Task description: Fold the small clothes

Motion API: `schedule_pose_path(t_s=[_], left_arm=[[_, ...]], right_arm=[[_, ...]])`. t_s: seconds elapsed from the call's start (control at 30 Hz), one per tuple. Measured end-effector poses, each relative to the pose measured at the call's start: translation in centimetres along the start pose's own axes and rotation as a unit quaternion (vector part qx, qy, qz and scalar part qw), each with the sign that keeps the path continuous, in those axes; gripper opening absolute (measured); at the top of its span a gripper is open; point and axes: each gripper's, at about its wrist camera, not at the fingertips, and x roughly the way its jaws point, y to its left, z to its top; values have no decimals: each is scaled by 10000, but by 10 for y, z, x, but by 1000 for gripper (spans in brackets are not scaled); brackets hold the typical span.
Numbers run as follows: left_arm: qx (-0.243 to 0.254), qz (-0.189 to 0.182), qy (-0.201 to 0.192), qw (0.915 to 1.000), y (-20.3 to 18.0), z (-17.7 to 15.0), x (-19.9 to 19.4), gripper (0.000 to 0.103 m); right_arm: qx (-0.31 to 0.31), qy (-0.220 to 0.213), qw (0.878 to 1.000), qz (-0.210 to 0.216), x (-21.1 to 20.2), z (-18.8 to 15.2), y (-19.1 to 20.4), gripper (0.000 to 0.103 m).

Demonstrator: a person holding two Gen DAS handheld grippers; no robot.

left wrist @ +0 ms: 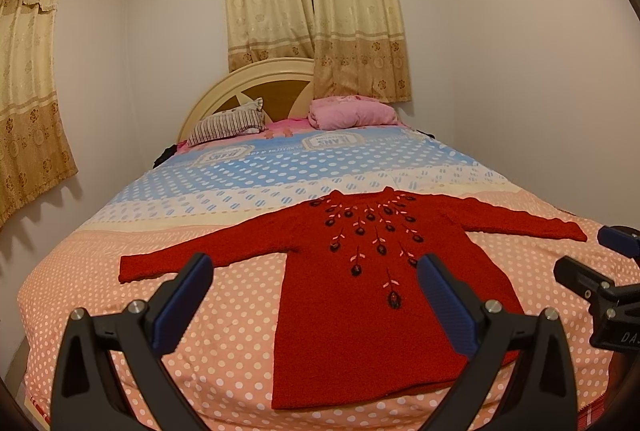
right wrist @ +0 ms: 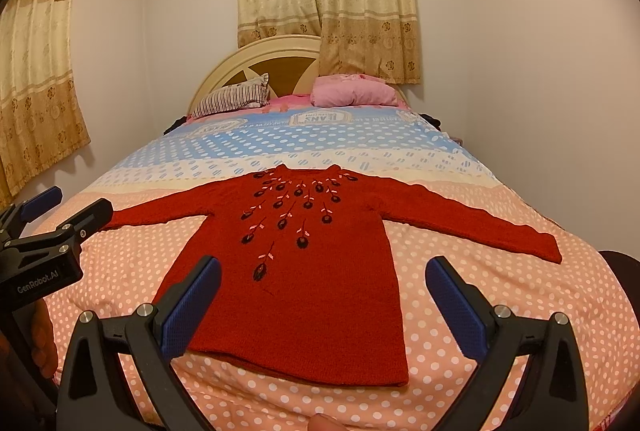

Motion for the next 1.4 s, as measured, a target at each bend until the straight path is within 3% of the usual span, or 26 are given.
schedule_pose_path(t_s=[1.4], left_arm=[[-14,8,36,10000,1,-4,5,103]], right_arm=[[40,13,10000,23,1,0,-1,102]])
